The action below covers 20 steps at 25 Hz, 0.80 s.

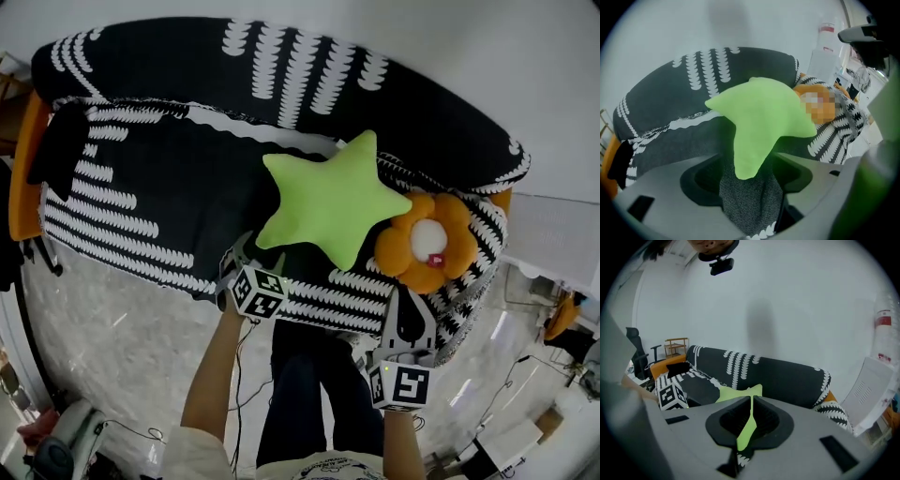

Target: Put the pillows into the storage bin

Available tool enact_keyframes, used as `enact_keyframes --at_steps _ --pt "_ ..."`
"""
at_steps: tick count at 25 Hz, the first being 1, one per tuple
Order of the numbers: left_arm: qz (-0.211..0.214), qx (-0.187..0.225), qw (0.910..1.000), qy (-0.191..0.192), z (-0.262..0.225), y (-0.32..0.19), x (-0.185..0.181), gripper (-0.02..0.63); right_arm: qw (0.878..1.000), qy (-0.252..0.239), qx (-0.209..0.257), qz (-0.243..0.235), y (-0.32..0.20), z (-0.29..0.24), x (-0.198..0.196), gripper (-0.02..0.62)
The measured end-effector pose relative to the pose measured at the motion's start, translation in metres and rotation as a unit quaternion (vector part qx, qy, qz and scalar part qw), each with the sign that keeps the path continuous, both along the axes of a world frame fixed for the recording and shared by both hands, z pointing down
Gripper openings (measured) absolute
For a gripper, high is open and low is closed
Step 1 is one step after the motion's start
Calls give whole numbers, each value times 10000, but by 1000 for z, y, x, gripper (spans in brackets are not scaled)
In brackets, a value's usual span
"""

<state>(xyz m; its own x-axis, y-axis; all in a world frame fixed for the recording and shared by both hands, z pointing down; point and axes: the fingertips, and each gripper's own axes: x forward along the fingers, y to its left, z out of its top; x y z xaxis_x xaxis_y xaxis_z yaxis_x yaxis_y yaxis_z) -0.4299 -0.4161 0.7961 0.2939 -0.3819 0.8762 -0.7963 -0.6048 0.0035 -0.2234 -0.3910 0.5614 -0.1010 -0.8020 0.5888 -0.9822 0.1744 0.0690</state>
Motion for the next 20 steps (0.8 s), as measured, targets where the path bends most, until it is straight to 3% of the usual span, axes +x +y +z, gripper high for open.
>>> enact_keyframes --at_steps 4,12,20 --pt "238 -25 9996 -116 28 1 8 316 9998 51 -164 66 9 19 12 26" --pt "198 -52 9997 -97 47 -7 -9 313 9989 42 -466 98 11 42 4 26" --pt "348 60 9994 24 49 -10 17 231 9989 -31 -435 177 13 51 34 26"
